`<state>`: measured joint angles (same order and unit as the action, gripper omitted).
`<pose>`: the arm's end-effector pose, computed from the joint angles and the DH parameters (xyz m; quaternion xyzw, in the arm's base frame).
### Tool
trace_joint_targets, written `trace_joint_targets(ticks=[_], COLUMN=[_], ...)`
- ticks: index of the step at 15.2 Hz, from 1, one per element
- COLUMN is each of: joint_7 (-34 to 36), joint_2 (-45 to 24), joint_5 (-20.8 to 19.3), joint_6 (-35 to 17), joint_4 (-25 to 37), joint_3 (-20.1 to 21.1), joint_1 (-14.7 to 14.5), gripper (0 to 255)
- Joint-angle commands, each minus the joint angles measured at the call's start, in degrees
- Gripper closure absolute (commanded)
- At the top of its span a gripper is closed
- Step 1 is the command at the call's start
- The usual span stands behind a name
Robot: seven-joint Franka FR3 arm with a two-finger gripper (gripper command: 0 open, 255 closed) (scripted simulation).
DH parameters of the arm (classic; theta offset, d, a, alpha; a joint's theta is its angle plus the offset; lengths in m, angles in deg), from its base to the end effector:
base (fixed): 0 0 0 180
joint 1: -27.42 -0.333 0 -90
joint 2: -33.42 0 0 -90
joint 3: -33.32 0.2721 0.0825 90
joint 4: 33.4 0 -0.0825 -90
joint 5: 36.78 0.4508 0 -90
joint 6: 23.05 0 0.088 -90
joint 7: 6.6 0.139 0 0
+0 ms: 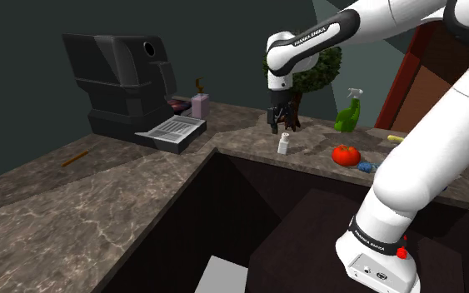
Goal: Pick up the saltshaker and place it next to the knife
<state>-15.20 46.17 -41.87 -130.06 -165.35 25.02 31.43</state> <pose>0.4978 -0.1159 0.3132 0.9939 -0.0113 -0.1097 0.0054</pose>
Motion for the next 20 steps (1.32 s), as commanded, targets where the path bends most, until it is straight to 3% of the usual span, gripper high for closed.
trace_joint_targets(ticks=[1, 7, 14, 20], joint_7=[-0.6, -2.4, -2.3, -2.3], joint_2=[-3.9, -15.1, -16.6, -16.8], joint_5=[-1.2, -4.1, -4.4, -4.4], joint_6=[-1.7, -5.1, -10.6, -11.0], joint_4=[1.6, 8.2, 4.3, 4.0], joint_3=[-0.6, -2.4, -2.8, -2.8], joint_1=[0.6, 2.3, 2.7, 2.7], gripper=[0, 0, 0, 0])
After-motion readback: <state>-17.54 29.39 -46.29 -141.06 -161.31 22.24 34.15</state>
